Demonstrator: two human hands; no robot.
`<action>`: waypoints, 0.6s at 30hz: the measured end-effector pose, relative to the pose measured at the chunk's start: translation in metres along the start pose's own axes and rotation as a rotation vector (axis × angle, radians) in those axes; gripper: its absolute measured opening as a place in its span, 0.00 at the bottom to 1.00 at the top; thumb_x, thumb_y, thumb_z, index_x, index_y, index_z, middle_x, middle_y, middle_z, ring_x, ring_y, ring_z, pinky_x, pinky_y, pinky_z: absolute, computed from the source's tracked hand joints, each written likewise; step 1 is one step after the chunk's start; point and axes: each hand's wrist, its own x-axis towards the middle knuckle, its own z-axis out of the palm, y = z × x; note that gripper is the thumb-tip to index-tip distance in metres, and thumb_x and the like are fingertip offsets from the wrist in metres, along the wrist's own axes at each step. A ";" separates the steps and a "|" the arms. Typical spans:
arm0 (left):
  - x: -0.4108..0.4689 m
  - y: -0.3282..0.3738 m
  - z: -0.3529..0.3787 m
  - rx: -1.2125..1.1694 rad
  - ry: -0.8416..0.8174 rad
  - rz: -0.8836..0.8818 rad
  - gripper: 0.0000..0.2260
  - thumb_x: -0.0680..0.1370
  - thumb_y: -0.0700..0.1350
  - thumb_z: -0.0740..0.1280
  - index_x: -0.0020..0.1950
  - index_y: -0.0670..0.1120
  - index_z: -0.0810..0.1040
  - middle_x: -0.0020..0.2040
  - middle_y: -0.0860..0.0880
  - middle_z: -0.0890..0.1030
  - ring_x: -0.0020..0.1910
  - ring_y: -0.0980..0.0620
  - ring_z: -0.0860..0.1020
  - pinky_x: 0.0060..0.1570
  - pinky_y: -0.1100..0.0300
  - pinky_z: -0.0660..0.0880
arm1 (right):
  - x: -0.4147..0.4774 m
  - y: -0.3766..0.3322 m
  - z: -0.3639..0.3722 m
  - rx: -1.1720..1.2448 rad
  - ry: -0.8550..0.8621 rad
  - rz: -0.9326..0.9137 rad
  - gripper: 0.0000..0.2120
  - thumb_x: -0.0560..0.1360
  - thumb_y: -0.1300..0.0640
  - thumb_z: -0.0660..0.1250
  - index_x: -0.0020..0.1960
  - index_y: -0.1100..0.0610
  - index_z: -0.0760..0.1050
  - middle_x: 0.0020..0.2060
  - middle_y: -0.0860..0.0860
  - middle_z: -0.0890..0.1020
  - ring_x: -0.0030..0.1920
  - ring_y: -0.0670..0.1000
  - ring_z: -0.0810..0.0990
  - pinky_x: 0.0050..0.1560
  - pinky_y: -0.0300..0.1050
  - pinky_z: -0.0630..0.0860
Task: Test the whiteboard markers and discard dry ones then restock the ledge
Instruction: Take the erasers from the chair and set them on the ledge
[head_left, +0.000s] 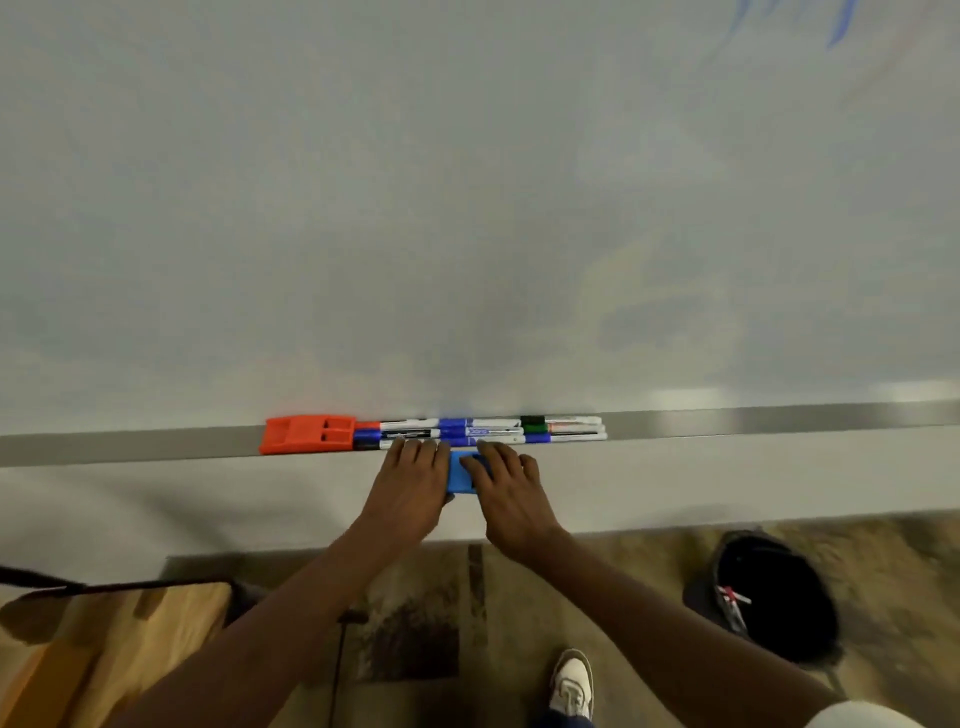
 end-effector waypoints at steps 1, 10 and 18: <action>0.014 0.012 -0.002 0.012 0.012 0.026 0.31 0.71 0.56 0.73 0.67 0.40 0.71 0.60 0.42 0.78 0.57 0.43 0.76 0.64 0.45 0.70 | -0.003 0.019 -0.004 -0.008 0.012 0.015 0.38 0.55 0.63 0.77 0.65 0.58 0.70 0.63 0.61 0.74 0.63 0.64 0.73 0.58 0.60 0.73; 0.135 0.133 -0.005 -0.042 0.063 0.196 0.26 0.72 0.58 0.70 0.63 0.43 0.73 0.55 0.45 0.79 0.52 0.46 0.77 0.60 0.48 0.70 | -0.036 0.186 -0.022 -0.015 0.053 0.101 0.29 0.61 0.66 0.72 0.61 0.61 0.72 0.61 0.60 0.76 0.61 0.61 0.74 0.58 0.56 0.73; 0.213 0.212 0.011 0.013 0.047 0.183 0.26 0.76 0.57 0.66 0.66 0.41 0.69 0.57 0.43 0.75 0.54 0.45 0.73 0.57 0.49 0.70 | -0.044 0.295 -0.019 0.005 0.071 0.096 0.28 0.63 0.70 0.73 0.61 0.61 0.72 0.63 0.60 0.75 0.64 0.59 0.72 0.63 0.55 0.69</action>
